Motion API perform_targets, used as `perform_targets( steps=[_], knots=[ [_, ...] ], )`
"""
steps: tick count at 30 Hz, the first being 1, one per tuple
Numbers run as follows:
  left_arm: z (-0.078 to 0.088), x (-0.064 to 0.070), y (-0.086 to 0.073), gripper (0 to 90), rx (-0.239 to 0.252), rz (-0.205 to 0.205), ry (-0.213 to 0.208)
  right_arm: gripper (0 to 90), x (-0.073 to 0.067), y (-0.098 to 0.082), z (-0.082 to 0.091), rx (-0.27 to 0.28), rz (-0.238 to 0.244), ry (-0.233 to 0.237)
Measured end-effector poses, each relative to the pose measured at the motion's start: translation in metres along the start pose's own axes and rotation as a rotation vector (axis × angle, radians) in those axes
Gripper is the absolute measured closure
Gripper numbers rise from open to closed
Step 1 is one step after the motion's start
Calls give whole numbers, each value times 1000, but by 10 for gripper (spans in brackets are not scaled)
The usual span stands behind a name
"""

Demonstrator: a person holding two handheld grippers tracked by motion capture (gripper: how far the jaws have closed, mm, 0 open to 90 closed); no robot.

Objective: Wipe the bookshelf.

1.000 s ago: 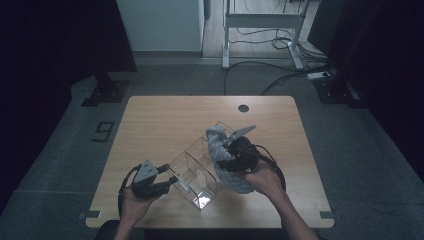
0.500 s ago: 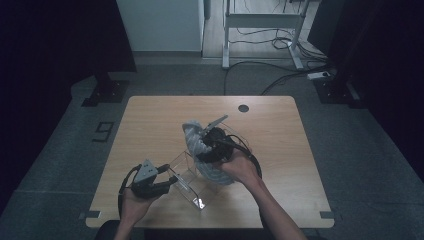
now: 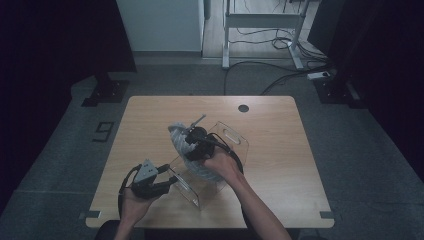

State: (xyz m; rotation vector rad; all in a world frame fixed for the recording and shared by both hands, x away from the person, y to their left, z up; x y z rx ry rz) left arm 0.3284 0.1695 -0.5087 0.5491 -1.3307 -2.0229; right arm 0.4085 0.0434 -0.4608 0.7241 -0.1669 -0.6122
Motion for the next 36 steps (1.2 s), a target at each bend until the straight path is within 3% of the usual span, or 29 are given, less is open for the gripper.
perform_targets(
  steps=[6, 25, 36],
  knots=[
    [-1, 0, 0, 454, -4, -1, 4, 638, 1, -3, -6, -13, 12, -10],
    [-1, 1, 1, 454, -6, 3, 6, 629, -3, -41, 26, 1, 20, 14],
    [-1, 1, 1, 454, -9, 3, 7, 628, -5, -65, 40, 27, -2, 31]
  ],
)
Point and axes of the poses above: each handheld gripper's, and its own axes: z roughly backward along the jaws, y roughly out of its top, x roughly to its right, the point moved 7 cm from there along -z, roughly forward along the jaws, and after that the axes turned 8 degrees about x, right-handed, at the moved point
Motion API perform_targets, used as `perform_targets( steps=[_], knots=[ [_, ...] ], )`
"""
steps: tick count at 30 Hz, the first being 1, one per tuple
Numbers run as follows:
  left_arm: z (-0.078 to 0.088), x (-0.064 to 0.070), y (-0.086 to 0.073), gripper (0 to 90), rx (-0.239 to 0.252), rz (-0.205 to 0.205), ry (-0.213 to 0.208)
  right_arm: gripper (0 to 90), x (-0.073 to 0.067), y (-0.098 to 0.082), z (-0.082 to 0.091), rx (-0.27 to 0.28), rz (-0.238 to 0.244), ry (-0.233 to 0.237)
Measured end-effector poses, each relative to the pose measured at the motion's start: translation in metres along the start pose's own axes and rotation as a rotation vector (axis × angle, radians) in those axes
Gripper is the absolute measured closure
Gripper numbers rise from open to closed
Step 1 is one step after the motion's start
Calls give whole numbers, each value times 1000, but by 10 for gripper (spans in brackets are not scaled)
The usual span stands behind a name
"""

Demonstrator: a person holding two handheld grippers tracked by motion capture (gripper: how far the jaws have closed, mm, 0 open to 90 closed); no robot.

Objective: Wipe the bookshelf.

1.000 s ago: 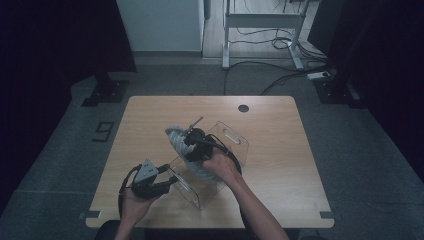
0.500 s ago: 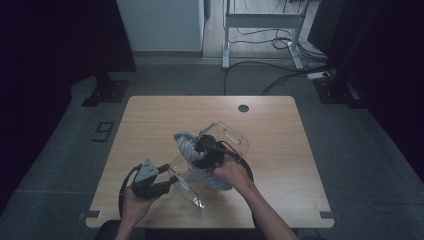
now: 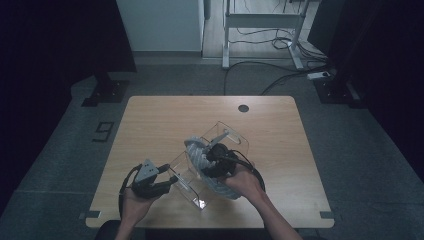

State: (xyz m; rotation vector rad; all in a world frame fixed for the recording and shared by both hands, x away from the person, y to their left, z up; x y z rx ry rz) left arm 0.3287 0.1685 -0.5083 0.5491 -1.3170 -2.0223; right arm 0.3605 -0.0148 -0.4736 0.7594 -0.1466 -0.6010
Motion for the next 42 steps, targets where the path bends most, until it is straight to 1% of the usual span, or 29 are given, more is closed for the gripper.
perform_targets(
  steps=[6, 14, 25, 29, 31, 32, 34, 37, 42],
  knots=[
    [-1, 0, 0, 454, -1, 0, 2, 628, 0, -11, 6, 6, -7, 2],
    [-1, -1, 1, 454, -3, 0, 1, 628, -2, -24, 11, 7, 2, -16],
    [-4, -3, 2, 454, -3, 2, 2, 631, -1, -41, 11, 13, -15, -17],
    [-5, -5, 3, 454, -2, 7, 11, 632, 1, -51, 7, -7, -15, -26],
    [-6, -6, 3, 454, -2, 10, 17, 632, 3, -58, 1, -30, -4, -48],
    [-6, -6, 3, 454, -4, 10, 20, 632, 4, -60, -2, -33, -6, -53],
    [-6, -7, 3, 454, -2, 11, 21, 632, 6, -63, -7, -23, -23, -43],
    [-7, -8, 3, 454, -1, 16, 29, 632, 9, -64, -11, -12, -42, -34],
    [-8, -10, 4, 455, 0, 21, 38, 633, 14, -69, -20, -21, -47, -41]
  ],
)
Point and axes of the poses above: each handheld gripper's, and its own axes: z roughly backward along the jaws, y roughly out of its top, x roughly to its right, the point moved 7 cm from there along -z, roughly forward along the jaws, and after that the axes turned 8 degrees about x, right-handed, at the moved point
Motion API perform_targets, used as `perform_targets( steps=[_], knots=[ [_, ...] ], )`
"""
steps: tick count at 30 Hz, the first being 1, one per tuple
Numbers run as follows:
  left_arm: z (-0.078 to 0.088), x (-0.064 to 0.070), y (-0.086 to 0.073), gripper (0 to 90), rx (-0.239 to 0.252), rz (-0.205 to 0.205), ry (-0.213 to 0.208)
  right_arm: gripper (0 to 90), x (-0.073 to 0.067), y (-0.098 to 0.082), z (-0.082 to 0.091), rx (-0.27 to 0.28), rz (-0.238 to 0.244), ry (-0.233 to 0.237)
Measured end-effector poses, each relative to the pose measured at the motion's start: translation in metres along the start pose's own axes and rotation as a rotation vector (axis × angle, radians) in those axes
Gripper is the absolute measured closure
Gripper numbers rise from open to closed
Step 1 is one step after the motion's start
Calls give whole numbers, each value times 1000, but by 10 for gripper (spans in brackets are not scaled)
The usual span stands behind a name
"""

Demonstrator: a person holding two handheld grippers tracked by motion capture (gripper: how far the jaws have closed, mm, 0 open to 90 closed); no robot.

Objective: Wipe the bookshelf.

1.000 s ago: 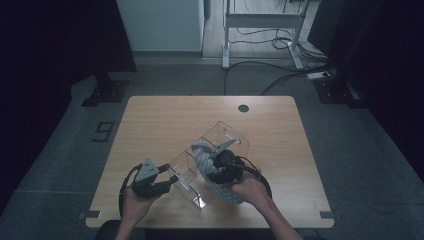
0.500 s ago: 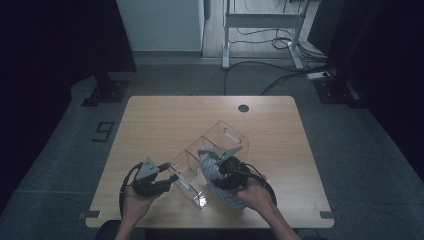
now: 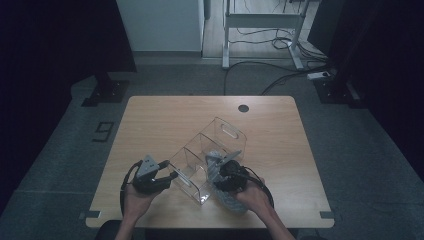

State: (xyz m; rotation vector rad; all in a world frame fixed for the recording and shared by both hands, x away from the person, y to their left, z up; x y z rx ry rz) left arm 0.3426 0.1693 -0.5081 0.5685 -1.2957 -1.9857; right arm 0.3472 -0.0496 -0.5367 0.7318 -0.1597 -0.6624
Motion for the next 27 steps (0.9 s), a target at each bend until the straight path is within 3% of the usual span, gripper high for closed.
perform_targets(
  steps=[9, 14, 20, 23, 27],
  knots=[
    [-4, -4, 1, 460, 8, 12, 7, 631, 13, -15, -26, -42, -21, -19],
    [-8, -6, 3, 461, 12, 19, 11, 631, 20, -21, -36, -35, -39, -17],
    [-9, -7, 3, 460, 20, 20, 12, 628, 21, -22, -32, -47, -24, -24],
    [-9, -6, 3, 448, 21, -1, 14, 628, 20, -22, -24, -45, -32, -18],
    [-6, -4, 1, 363, 10, -23, 15, 629, 17, -21, -11, -27, -37, -4]
  ],
)
Point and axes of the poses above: each handheld gripper's, and its own axes: z roughly backward along the jaws, y roughly out of its top, x roughly to its right, the point moved 7 cm from there along -z, roughly forward along the jaws, and after that the axes turned 8 degrees about x, right-handed, at the moved point
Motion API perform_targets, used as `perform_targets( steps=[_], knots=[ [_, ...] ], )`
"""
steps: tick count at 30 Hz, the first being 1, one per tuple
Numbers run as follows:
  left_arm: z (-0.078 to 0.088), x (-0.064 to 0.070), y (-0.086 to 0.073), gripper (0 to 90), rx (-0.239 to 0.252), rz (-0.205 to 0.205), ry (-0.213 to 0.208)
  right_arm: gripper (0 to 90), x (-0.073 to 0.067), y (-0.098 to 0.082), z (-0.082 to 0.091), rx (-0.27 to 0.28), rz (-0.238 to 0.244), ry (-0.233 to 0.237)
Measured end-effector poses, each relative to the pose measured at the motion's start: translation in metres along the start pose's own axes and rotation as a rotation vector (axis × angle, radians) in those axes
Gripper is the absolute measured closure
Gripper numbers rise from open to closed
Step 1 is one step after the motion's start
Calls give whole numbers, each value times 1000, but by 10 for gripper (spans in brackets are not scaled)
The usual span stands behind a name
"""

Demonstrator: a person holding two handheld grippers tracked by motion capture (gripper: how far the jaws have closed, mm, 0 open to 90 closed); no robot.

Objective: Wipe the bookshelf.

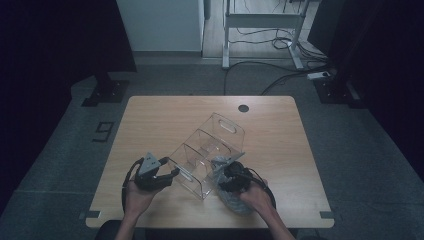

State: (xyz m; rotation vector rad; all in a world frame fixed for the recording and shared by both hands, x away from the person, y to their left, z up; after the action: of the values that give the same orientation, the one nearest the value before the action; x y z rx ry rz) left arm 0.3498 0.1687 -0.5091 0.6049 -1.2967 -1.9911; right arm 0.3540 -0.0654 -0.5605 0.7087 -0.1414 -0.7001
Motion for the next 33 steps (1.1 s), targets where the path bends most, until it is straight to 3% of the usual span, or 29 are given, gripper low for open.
perform_targets(
  steps=[6, 15, 21, 33],
  knots=[
    [8, 1, -5, 222, -23, 7, -28, 629, -5, 10, 26, 31, 4, 15],
    [14, -2, -22, 137, -83, 37, -58, 620, -14, 34, 57, 69, 14, 49],
    [15, -6, -43, 38, -157, 7, -31, 619, -20, 60, 74, 86, 49, 58],
    [17, -15, -73, 0, -248, 0, -6, 615, -43, 114, 78, 100, 86, 124]
  ],
)
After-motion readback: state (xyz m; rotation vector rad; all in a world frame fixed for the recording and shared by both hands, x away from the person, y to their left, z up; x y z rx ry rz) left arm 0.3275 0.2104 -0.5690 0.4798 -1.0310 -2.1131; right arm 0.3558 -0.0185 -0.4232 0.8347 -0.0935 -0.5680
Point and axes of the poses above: each handheld gripper's, and its own axes: z roughly backward along the jaws, y roughly out of its top, x roughly to its right, the point moved 7 cm from there along -z, roughly forward along the jaws, and after that the axes turned 8 degrees about x, right-handed, at the moved point
